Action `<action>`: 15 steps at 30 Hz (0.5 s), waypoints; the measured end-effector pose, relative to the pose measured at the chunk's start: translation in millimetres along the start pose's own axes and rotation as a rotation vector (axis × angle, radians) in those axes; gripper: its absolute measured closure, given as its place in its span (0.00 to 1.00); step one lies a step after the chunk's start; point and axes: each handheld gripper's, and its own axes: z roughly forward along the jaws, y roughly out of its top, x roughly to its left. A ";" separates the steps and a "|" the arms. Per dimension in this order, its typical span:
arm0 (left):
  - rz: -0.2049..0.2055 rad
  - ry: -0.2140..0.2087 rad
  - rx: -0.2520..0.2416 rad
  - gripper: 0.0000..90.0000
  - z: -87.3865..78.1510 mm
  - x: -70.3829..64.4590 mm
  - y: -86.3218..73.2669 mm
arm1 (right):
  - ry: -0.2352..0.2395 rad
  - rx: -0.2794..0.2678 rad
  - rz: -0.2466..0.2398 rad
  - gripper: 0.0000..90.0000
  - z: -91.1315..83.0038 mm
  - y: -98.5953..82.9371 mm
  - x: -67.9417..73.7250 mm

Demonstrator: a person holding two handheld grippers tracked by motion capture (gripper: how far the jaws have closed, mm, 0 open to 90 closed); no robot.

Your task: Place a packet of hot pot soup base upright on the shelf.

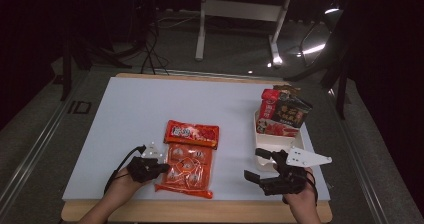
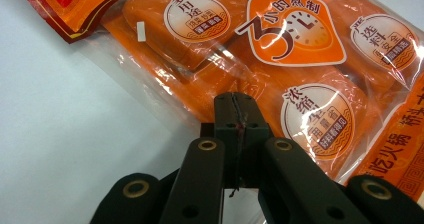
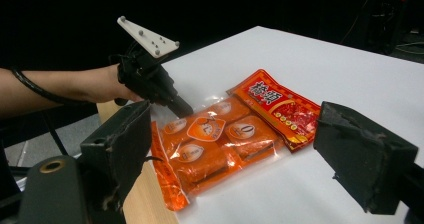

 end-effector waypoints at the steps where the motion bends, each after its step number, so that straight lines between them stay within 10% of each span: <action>1: 0.000 0.001 0.004 1.00 -0.4 0.3 0.5 | -0.001 0.000 -0.001 0.17 0.0 0.0 0.0; 15: -0.018 0.070 -0.020 1.00 7.7 11.7 6.9 | -0.003 0.001 -0.001 0.17 -1.2 -1.0 -0.5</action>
